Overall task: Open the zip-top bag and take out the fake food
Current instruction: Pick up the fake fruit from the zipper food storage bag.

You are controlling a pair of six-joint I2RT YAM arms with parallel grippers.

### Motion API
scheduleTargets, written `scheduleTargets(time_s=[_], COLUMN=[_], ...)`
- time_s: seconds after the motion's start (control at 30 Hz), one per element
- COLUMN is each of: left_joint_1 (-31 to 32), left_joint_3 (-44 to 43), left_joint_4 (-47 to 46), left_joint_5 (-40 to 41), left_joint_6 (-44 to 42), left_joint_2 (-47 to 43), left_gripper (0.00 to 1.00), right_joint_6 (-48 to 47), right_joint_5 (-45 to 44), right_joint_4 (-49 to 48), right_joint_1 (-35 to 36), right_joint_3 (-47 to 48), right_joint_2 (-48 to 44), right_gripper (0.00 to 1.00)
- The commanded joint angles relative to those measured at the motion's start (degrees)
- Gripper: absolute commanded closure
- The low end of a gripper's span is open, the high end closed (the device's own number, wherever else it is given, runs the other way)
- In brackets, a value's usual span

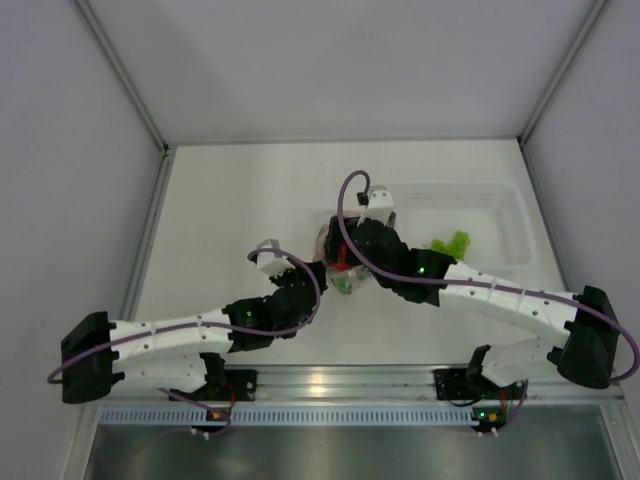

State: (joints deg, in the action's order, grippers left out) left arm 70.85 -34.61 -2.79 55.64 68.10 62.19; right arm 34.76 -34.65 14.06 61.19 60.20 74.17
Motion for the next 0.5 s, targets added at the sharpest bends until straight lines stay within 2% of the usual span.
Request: scheduleTargets(time_s=[0.0,0.1,0.23,0.47], left_joint_1=[-5.19,-7.65,-10.03,-10.03], left_joint_3=[1.65,1.3,1.3,0.68], left_joint_4=[9.55,9.64,9.64,9.38], left_joint_5=[-1.58,-2.55,-3.52,-7.47], left_joint_6=[-2.26,-4.63,-6.22,-6.13], left_joint_2=[-0.14,-1.98,-4.71,-6.47], left_gripper=[1.0,1.0,1.0,1.0], right_joint_6=[-5.65,-9.69,-11.64,-12.0], right_joint_5=[17.47,21.37,21.47,22.79], right_joint_4=[-15.03,-14.24,-15.2,-18.46], right_joint_1=[0.6,0.69,0.34,-0.98], right_joint_3=[2.29,0.88,-3.24,-4.48], right_joint_2=[-6.85,-7.11,-8.6,-6.06], right_gripper=[1.0,1.0,1.0,1.0])
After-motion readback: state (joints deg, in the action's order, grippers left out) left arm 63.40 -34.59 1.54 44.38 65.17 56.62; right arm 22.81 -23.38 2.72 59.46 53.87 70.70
